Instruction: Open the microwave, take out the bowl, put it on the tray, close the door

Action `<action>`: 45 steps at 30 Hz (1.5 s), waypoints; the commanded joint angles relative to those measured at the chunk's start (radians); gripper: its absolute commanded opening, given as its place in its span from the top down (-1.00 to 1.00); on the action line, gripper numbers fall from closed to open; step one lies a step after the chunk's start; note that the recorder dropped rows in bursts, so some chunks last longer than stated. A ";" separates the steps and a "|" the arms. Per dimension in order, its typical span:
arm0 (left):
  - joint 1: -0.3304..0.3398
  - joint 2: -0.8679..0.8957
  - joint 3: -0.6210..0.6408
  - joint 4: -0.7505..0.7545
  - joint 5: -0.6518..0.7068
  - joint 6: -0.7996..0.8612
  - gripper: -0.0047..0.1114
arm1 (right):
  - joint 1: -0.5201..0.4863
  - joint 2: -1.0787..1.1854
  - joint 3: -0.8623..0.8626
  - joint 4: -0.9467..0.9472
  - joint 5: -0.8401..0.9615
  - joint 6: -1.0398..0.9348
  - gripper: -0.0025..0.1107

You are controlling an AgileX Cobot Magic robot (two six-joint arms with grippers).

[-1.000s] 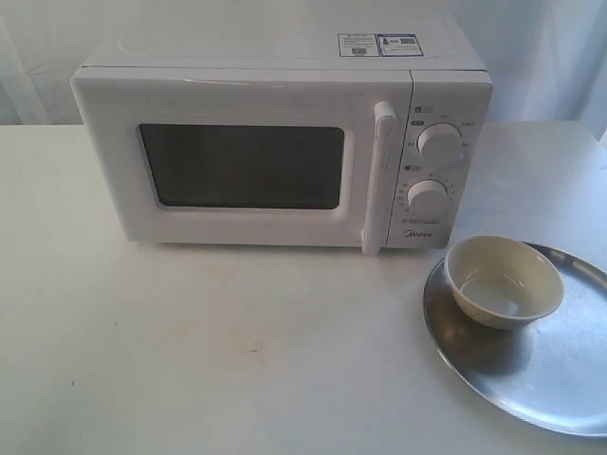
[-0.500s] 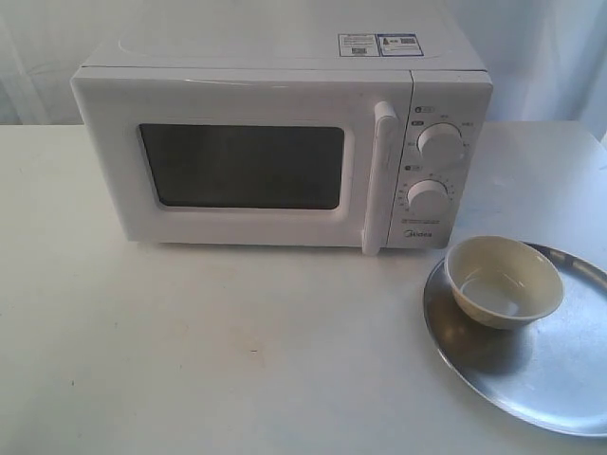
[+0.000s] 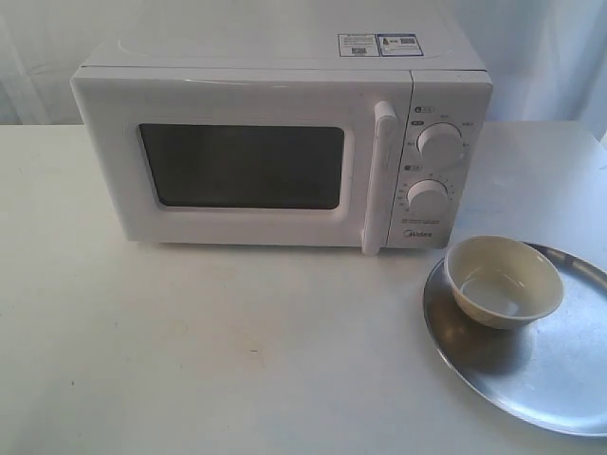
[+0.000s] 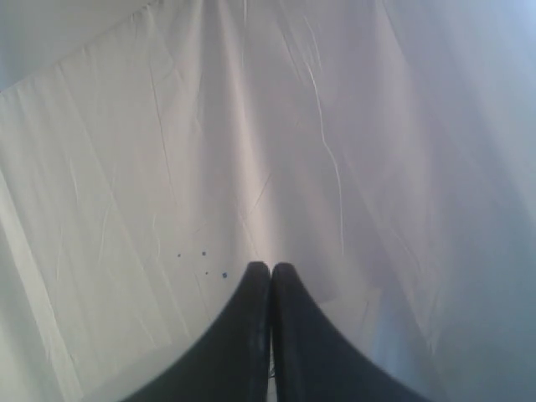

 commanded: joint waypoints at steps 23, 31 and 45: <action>0.001 -0.004 0.003 -0.009 -0.005 0.007 0.92 | -0.105 -0.080 0.099 -0.022 0.591 -0.065 0.96; 0.001 -0.004 0.003 -0.009 -0.005 0.007 0.92 | -0.541 -0.366 0.257 -0.025 0.886 -0.065 0.96; 0.001 -0.004 0.003 -0.009 -0.005 0.007 0.92 | -0.614 -0.493 0.271 -0.021 0.975 -0.223 0.96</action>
